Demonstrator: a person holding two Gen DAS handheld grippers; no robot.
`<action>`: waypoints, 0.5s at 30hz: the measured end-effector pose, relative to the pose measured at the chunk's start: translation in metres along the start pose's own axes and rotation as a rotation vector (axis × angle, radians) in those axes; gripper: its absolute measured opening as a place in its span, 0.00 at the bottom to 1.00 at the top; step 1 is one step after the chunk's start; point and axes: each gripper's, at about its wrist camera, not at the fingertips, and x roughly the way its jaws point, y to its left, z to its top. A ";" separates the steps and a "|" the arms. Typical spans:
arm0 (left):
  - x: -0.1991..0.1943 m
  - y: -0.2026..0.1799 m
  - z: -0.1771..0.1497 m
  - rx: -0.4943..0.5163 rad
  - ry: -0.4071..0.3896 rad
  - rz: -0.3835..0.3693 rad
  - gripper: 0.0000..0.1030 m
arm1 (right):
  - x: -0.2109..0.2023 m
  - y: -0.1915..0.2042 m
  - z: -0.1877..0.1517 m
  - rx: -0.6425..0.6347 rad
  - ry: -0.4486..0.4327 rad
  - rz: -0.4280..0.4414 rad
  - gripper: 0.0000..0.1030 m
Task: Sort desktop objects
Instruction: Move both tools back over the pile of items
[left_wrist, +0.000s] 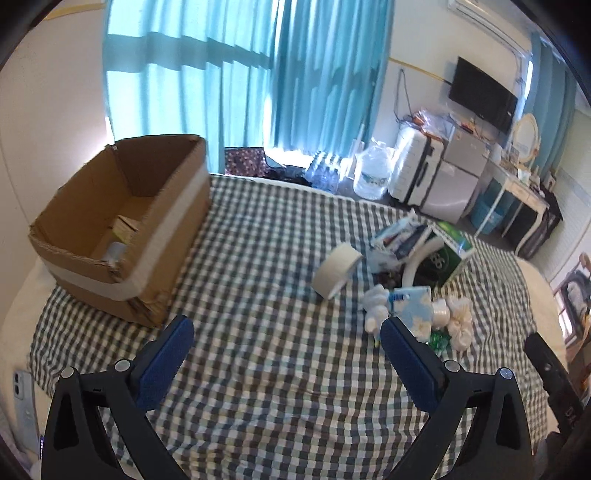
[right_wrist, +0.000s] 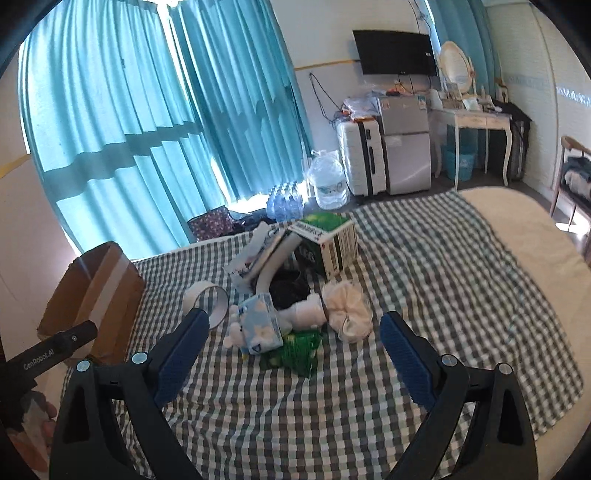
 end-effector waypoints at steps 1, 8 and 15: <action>0.005 -0.006 -0.002 0.021 -0.001 -0.004 1.00 | 0.008 -0.001 -0.005 -0.010 0.002 -0.015 0.92; 0.043 -0.028 -0.006 0.079 0.034 0.015 1.00 | 0.042 0.006 -0.011 -0.125 0.017 0.002 0.92; 0.080 -0.034 0.002 0.083 0.081 0.065 1.00 | 0.073 0.011 -0.006 -0.135 0.049 0.078 0.91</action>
